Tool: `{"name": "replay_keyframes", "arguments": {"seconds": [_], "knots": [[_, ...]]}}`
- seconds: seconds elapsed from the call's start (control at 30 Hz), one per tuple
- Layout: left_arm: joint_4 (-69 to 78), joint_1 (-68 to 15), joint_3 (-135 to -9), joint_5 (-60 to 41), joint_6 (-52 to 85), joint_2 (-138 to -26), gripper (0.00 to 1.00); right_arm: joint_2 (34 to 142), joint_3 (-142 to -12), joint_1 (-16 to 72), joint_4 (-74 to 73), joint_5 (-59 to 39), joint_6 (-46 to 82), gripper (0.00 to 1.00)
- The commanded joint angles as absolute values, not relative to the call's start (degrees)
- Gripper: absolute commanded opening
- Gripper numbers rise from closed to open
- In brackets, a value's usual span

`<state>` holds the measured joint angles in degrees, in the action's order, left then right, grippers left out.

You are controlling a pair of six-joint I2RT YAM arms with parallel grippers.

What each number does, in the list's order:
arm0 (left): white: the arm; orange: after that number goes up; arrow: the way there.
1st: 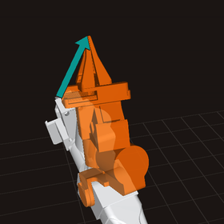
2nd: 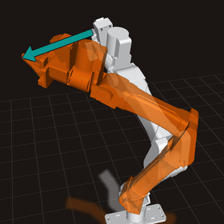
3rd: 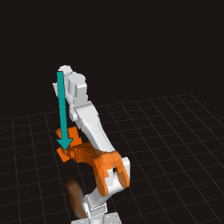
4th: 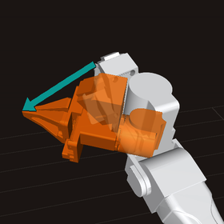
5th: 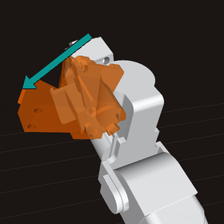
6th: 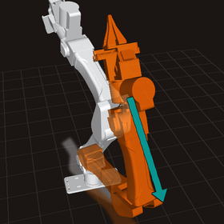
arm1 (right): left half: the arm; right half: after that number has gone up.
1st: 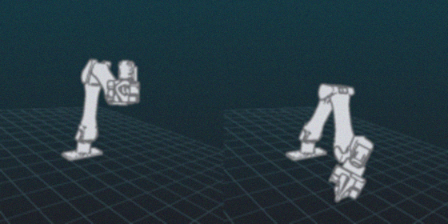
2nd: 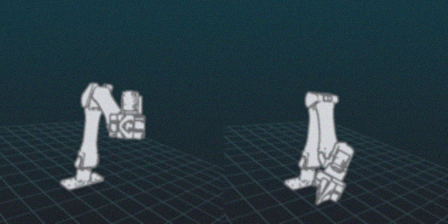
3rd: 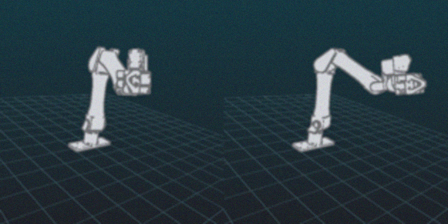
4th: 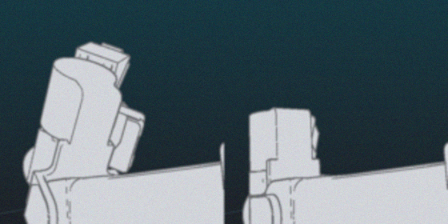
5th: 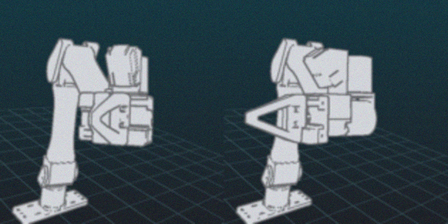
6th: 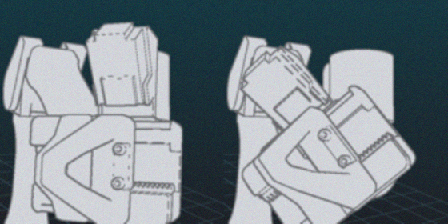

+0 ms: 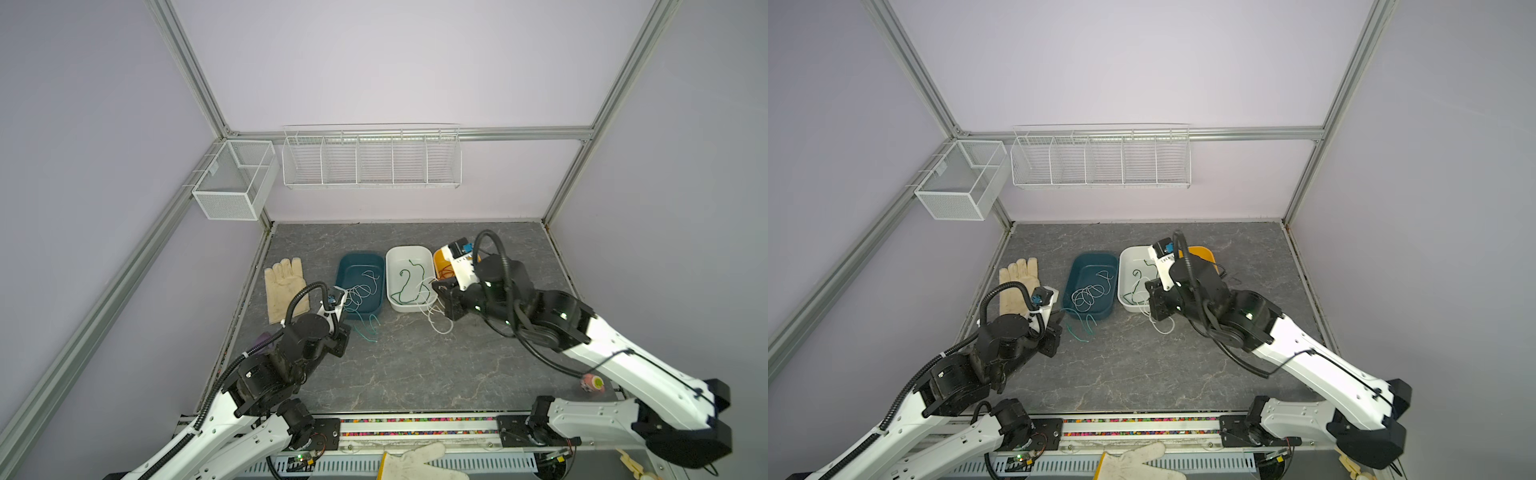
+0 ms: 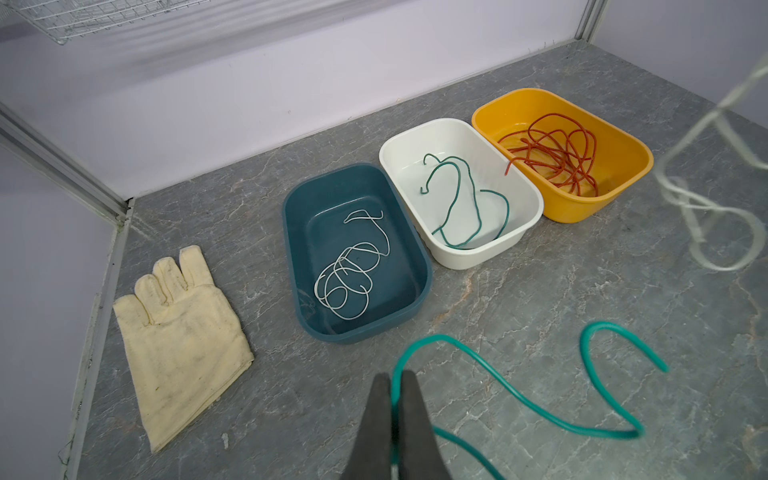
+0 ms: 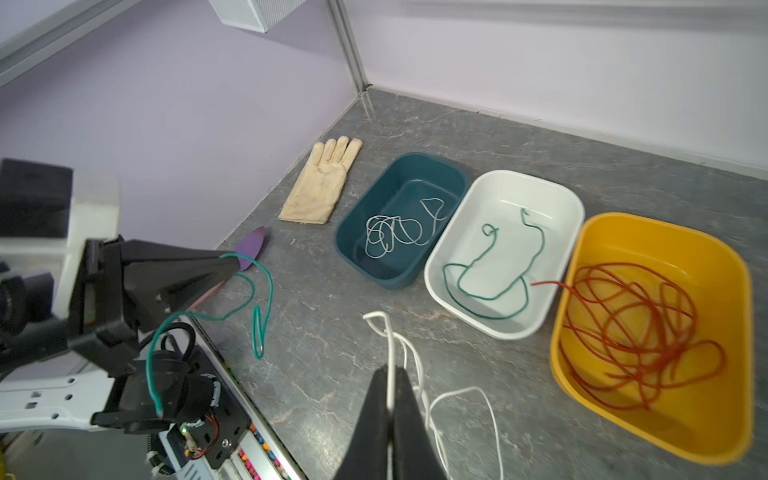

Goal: Untangle the cables
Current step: 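Carry the white wire with the right gripper over the teal tub, then open the right gripper to drop the white wire into the teal tub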

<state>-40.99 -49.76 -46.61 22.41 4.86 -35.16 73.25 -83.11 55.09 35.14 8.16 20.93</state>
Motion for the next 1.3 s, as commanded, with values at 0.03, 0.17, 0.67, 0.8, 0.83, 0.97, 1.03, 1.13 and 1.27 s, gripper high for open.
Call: {"name": "replay_keyframes", "arguments": {"seconds": [0.03, 0.17, 0.67, 0.8, 0.83, 0.97, 1.03, 1.13, 1.27], "knots": [[-40.9, -49.4, -46.5, 21.3, 4.0, -34.0, 0.00, 84.6, -92.5, 53.2, 30.2, -4.7, 18.6, 0.06], [-40.9, -49.4, -46.4, 21.0, 4.0, -33.5, 0.00, 95.9, -101.2, 51.8, 29.0, -9.5, 18.9, 0.06], [-40.8, -49.4, -46.1, 21.0, 4.0, -32.1, 0.00, 125.5, -121.7, 46.4, 26.1, -17.6, 21.3, 0.06], [-40.8, -49.4, -46.1, 20.9, 4.0, -32.1, 0.00, 129.4, -123.6, 45.0, 25.9, -16.4, 23.1, 0.06], [-40.8, -49.4, -46.1, 20.8, 4.0, -32.1, 0.00, 130.5, -124.6, 45.0, 27.0, -16.0, 23.1, 0.06], [-40.8, -49.4, -46.1, 20.8, 4.0, -32.1, 0.00, 133.1, -127.1, 44.9, 31.2, -13.5, 23.0, 0.09], [-40.8, -49.4, -46.0, 20.7, 4.0, -32.2, 0.00, 133.0, -126.8, 45.0, 32.4, -11.2, 23.0, 0.16], [-40.7, -49.4, -46.1, 20.6, 4.0, -32.6, 0.00, 131.5, -125.7, 44.9, 33.4, -9.7, 22.6, 0.24], [-40.7, -49.4, -46.4, 20.5, 3.9, -34.0, 0.00, 126.8, -122.0, 44.7, 32.8, -8.3, 21.7, 0.39]]}}
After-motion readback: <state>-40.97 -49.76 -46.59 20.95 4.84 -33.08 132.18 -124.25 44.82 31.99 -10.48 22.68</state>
